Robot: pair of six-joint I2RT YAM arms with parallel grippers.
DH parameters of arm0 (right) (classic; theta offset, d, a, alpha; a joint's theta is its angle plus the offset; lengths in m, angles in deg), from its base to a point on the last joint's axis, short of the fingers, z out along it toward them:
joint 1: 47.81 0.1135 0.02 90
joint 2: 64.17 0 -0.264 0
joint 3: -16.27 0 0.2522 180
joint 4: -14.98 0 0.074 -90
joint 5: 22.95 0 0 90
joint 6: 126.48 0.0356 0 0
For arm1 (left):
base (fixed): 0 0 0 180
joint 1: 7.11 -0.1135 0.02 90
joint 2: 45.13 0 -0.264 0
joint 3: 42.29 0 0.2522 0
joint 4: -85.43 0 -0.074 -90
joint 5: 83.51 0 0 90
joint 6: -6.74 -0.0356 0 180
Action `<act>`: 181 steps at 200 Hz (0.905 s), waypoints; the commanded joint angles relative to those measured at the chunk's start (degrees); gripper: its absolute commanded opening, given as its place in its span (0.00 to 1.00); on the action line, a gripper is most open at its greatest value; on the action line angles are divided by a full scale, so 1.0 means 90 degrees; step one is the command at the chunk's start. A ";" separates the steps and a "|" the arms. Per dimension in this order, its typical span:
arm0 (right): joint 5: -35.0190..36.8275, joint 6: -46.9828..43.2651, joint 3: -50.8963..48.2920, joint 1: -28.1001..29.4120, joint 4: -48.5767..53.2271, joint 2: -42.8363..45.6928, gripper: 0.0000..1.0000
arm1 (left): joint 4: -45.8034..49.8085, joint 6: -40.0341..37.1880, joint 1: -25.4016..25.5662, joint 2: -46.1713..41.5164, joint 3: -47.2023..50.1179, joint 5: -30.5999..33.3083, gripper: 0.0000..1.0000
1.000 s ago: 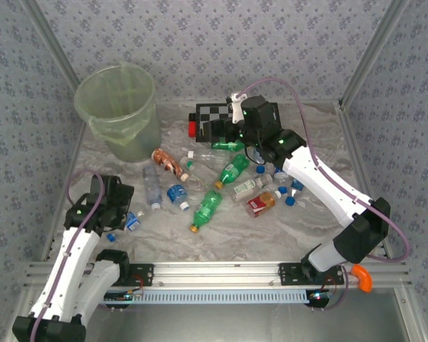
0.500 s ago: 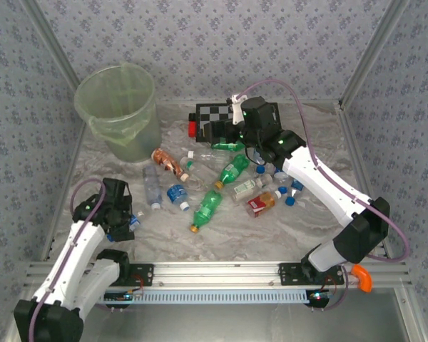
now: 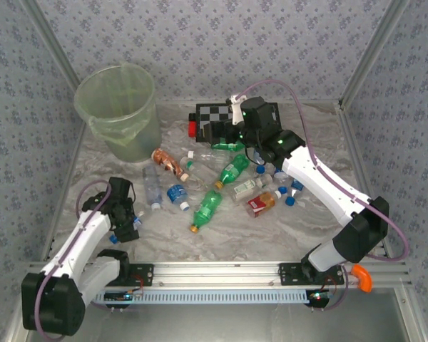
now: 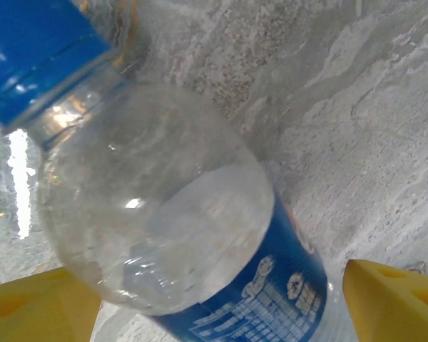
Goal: Put the plastic bottles in the bin
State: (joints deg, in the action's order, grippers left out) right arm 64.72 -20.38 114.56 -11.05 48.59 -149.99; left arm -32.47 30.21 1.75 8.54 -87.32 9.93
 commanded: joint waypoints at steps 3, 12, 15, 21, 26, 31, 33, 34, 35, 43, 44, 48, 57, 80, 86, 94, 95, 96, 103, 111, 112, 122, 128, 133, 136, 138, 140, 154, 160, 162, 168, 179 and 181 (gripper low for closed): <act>0.0112 -0.0131 0.0234 -0.0021 0.0181 -0.0051 0.99 | -0.0315 -0.0102 -0.0179 0.0234 0.0116 0.0081 0.86; 0.0115 -0.0138 0.0236 -0.0022 0.0178 -0.0035 0.99 | -0.0433 -0.0204 -0.0264 0.0322 0.0149 0.0090 0.86; 0.0125 -0.0138 0.0236 -0.0022 0.0189 -0.0037 0.99 | -0.0473 -0.0243 -0.0279 0.0348 0.0160 0.0109 0.86; 0.0124 -0.0143 0.0246 -0.0021 0.0196 -0.0035 0.99 | -0.0546 -0.0317 -0.0339 0.0404 0.0189 0.0160 0.86; 0.0139 -0.0138 0.0246 -0.0022 0.0196 -0.0042 0.99 | -0.0600 -0.0339 -0.0388 0.0445 0.0209 0.0176 0.86; 0.0141 -0.0146 0.0255 -0.0026 0.0196 -0.0049 0.99 | -0.0685 -0.0396 -0.0415 0.0479 0.0239 0.0191 0.86; 0.0141 -0.0148 0.0256 -0.0022 0.0203 -0.0045 0.99 | -0.0718 -0.0412 -0.0432 0.0489 0.0256 0.0191 0.86; 0.0141 -0.0148 0.0256 -0.0022 0.0205 -0.0050 0.99 | -0.0744 -0.0426 -0.0445 0.0490 0.0258 0.0192 0.86; 0.0141 -0.0148 0.0256 -0.0021 0.0200 -0.0052 0.99 | -0.0772 -0.0433 -0.0456 0.0496 0.0270 0.0193 0.86; 0.0158 -0.0148 0.0271 -0.0027 0.0218 -0.0050 0.99 | -0.0925 -0.0500 -0.0499 0.0534 0.0317 0.0230 0.85; 0.0160 -0.0148 0.0273 -0.0029 0.0221 -0.0047 0.99 | -0.0941 -0.0504 -0.0507 0.0542 0.0318 0.0231 0.85; 0.0159 -0.0153 0.0280 -0.0036 0.0232 -0.0046 0.99 | -0.0986 -0.0517 -0.0527 0.0565 0.0320 0.0254 0.84; 0.0162 -0.0167 0.0285 -0.0036 0.0242 -0.0052 0.99 | -0.1005 -0.0564 -0.0562 0.0631 0.0325 0.0301 0.83; 0.0173 -0.0177 0.0322 -0.0031 0.0266 -0.0065 0.99 | -0.1334 -0.0732 -0.0715 0.0871 0.0340 0.0232 0.80; 0.0180 -0.0177 0.0339 -0.0040 0.0276 -0.0082 0.99 | -0.1422 -0.0777 -0.0740 0.0941 0.0348 0.0197 0.80; 0.0181 -0.0177 0.0358 -0.0041 0.0288 -0.0090 0.99 | -0.1514 -0.0801 -0.0760 0.1024 0.0349 0.0163 0.79; 0.0181 -0.0177 0.0361 -0.0036 0.0291 -0.0096 0.99 | -0.1523 -0.0801 -0.0760 0.1036 0.0349 0.0154 0.79; 0.0176 -0.0177 0.0362 -0.0038 0.0292 -0.0095 0.99 | -0.1538 -0.0801 -0.0760 0.1052 0.0344 0.0144 0.79; 0.0170 -0.0177 0.0378 -0.0038 0.0285 -0.0096 1.00 | -0.1616 -0.0832 -0.0771 0.1125 0.0347 0.0113 0.79; 0.0178 -0.0177 0.0390 -0.0038 0.0299 -0.0104 0.99 | -0.1683 -0.0882 -0.0783 0.1193 0.0321 0.0106 0.79; 0.0179 -0.0177 0.0392 -0.0044 0.0301 -0.0108 0.99 | -0.1686 -0.0890 -0.0782 0.1204 0.0320 0.0106 0.79; 0.0173 -0.0177 0.0412 -0.0036 0.0324 -0.0126 0.99 | -0.1712 -0.0943 -0.0789 0.1279 0.0281 0.0106 0.79; 0.0178 -0.0184 0.0422 -0.0041 0.0339 -0.0126 0.99 | -0.1721 -0.0980 -0.0797 0.1308 0.0254 0.0098 0.79; 0.0181 -0.0187 0.0431 -0.0041 0.0342 -0.0130 0.99 | -0.1718 -0.1003 -0.0810 0.1328 0.0226 0.0087 0.79; 0.0182 -0.0187 0.0432 -0.0041 0.0342 -0.0127 0.99 | -0.1726 -0.1036 -0.0815 0.1331 0.0215 0.0078 0.78; 0.0181 -0.0187 0.0432 -0.0043 0.0342 -0.0126 0.99 | -0.1720 -0.1050 -0.0818 0.1332 0.0208 0.0077 0.78; 0.0190 -0.0187 0.0432 -0.0041 0.0350 -0.0123 0.99 | -0.1719 -0.1064 -0.0821 0.1334 0.0197 0.0077 0.77; 0.0208 -0.0187 0.0441 -0.0046 0.0372 -0.0126 0.99 | -0.1586 -0.1180 -0.0835 0.1301 0.0086 0.0127 0.74; 0.0210 -0.0187 0.0442 -0.0046 0.0372 -0.0127 0.99 | -0.1528 -0.1245 -0.0838 0.1286 0.0040 0.0176 0.72; 0.0215 -0.0182 0.0434 -0.0042 0.0369 -0.0126 0.99 | -0.1495 -0.1261 -0.0845 0.1276 0.0023 0.0182 0.72; 0.0220 -0.0178 0.0432 -0.0044 0.0370 -0.0124 0.99 | -0.1397 -0.1279 -0.0847 0.1249 -0.0030 0.0224 0.69; 0.0210 -0.0170 0.0432 -0.0051 0.0353 -0.0124 0.99 | -0.1319 -0.1316 -0.0865 0.1170 -0.0056 0.0270 0.64; 0.0210 -0.0168 0.0432 -0.0050 0.0345 -0.0125 0.99 | -0.1318 -0.1318 -0.0867 0.1147 -0.0053 0.0284 0.62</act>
State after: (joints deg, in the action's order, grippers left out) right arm 65.75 -21.12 116.62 -11.16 50.60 -150.47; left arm -42.55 20.79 -5.26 19.49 -85.79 10.39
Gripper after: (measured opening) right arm 0.994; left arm 0.669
